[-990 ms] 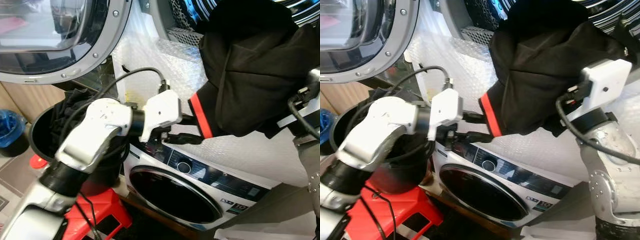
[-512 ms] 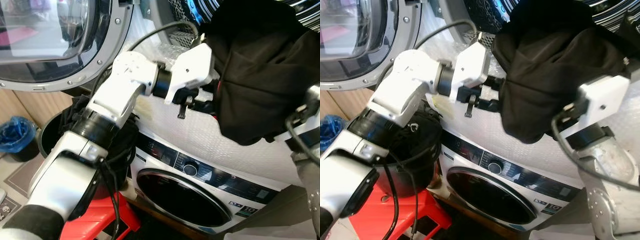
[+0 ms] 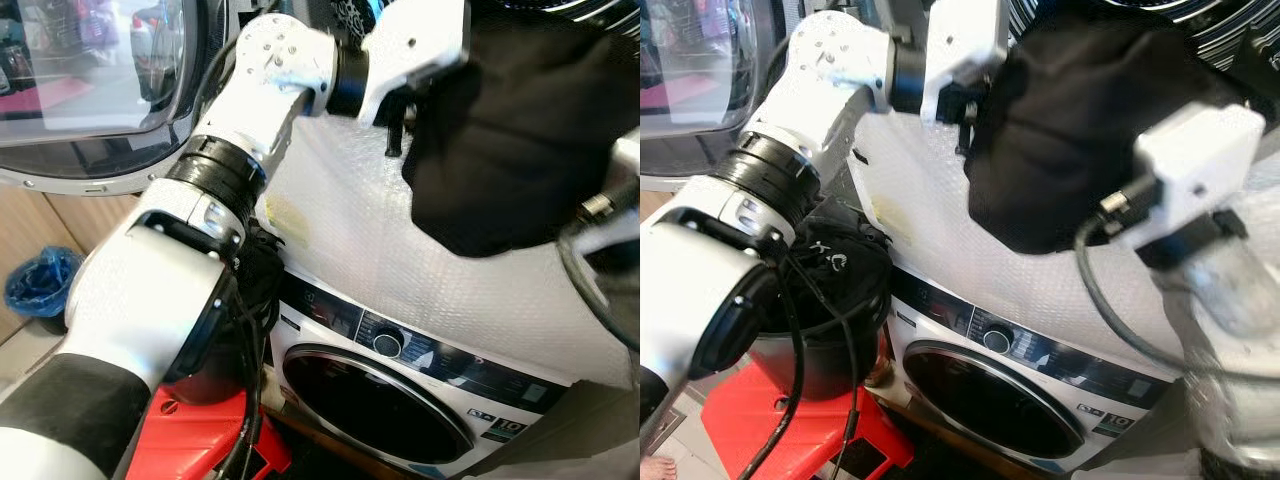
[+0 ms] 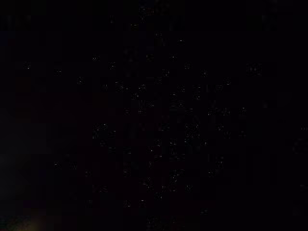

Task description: Clothes washing

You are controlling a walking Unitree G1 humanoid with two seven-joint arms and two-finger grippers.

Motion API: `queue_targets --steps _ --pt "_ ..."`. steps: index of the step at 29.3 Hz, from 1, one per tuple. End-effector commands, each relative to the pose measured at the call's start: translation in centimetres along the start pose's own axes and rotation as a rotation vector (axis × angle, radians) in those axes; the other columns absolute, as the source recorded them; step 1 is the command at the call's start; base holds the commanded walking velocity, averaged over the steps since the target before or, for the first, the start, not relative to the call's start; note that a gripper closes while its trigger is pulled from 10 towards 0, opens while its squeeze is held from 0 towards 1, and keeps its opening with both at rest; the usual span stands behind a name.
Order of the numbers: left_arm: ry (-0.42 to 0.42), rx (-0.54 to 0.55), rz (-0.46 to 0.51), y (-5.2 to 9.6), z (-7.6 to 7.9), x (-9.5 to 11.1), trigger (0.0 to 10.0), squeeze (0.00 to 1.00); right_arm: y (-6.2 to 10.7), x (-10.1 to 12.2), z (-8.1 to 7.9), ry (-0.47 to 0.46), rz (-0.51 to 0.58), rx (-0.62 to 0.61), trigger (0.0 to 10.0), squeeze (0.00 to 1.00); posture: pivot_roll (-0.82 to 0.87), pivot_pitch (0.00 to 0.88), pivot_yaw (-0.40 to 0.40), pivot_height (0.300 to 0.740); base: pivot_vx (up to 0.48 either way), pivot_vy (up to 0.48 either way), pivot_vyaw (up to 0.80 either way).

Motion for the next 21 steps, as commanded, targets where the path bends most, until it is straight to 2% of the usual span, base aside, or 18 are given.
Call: queue_targets --steps 1,2,3,4,5,6,7,8,9,10,11,14,17,21 --pt "-0.106 0.06 0.034 -0.9 -1.7 2.2 10.0 0.0 -0.6 -2.0 0.4 0.028 -0.074 -0.056 10.0 1.0 0.07 0.077 -0.009 0.74 0.0 0.0 0.0" --pt "-0.124 0.133 0.003 -0.7 -2.6 2.0 10.0 0.0 -0.9 -2.0 0.5 0.028 -0.069 -0.058 10.0 1.0 0.07 0.079 -0.013 0.74 0.0 0.0 0.0" --pt "-0.148 0.24 -0.048 -0.4 -3.8 1.7 10.0 0.0 -1.1 -2.0 0.1 0.038 -0.077 -0.016 10.0 0.83 0.08 0.08 -0.017 0.74 0.0 0.0 0.0" --pt "-0.155 0.279 -0.072 -0.1 -4.3 1.5 10.0 0.0 -0.9 -2.1 -0.4 0.059 -0.088 0.041 10.0 0.0 0.08 0.084 -0.021 0.74 0.0 0.0 0.0" --pt "-0.171 0.315 -0.087 0.2 -4.8 1.4 10.0 0.0 -0.4 -2.2 -1.0 0.077 -0.109 0.115 10.0 0.0 0.08 0.088 -0.026 0.74 0.0 0.0 0.0" --pt "-0.184 0.389 -0.118 1.0 -5.7 1.3 10.0 0.0 0.9 -2.4 -2.3 0.111 -0.15 0.266 10.0 0.0 0.09 0.095 -0.032 0.74 0.0 0.0 0.0" --pt "-0.179 0.417 -0.129 1.3 -6.1 1.1 10.0 0.0 1.6 -2.4 -2.8 0.13 -0.163 0.331 10.0 0.0 0.09 0.097 -0.035 0.74 0.0 0.0 0.0" --pt "-0.176 0.418 -0.128 1.3 -6.1 1.1 10.0 0.0 1.7 -2.5 -2.9 0.133 -0.168 0.348 10.0 0.0 0.09 0.098 -0.037 0.74 0.0 0.0 0.0" --pt "-0.19 0.44 -0.143 1.8 -6.5 1.0 10.0 0.0 2.9 -2.8 -3.2 0.118 -0.213 0.423 10.0 0.0 0.1 0.105 -0.044 0.74 0.0 0.0 0.0" --pt "-0.19 0.44 -0.143 1.8 -6.5 1.0 10.0 0.0 2.9 -2.8 -3.2 0.118 -0.213 0.423 10.0 0.0 0.1 0.105 -0.044 0.74 0.0 0.0 0.0" --pt "-0.194 0.442 -0.148 2.2 -6.6 0.9 10.0 0.0 3.7 -2.9 -3.1 0.109 -0.245 0.464 10.0 0.0 0.1 0.107 -0.047 0.74 0.0 0.0 0.0" --pt "-0.205 0.44 -0.153 2.3 -6.5 0.9 10.0 0.0 4.0 -3.0 -2.7 0.099 -0.25 0.473 10.0 0.0 0.1 0.111 -0.051 0.74 0.0 0.0 0.0" --pt "-0.222 0.437 -0.159 2.1 -6.4 0.7 10.0 0.0 3.2 -3.1 -1.5 0.142 -0.244 0.424 10.0 0.0 0.1 0.114 -0.056 0.74 0.0 0.0 0.0" --pt "-0.23 0.438 -0.161 2.0 -6.2 0.7 10.0 0.0 2.4 -4.2 0.3 0.264 -0.309 0.338 10.0 0.0 0.1 0.114 -0.056 0.74 0.0 0.0 0.0"
Point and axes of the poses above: a point about 5 cm out from each wrist's last joint towards the gripper, its own y axis pointing back from the gripper into the wrist, its own x axis along the axis of the wrist's last joint, z = x × y, the point moved 4 cm from there along -y, pointing out of the wrist towards the gripper, and after that the axes turned 10 degrees about -y, right-handed, at the moved point
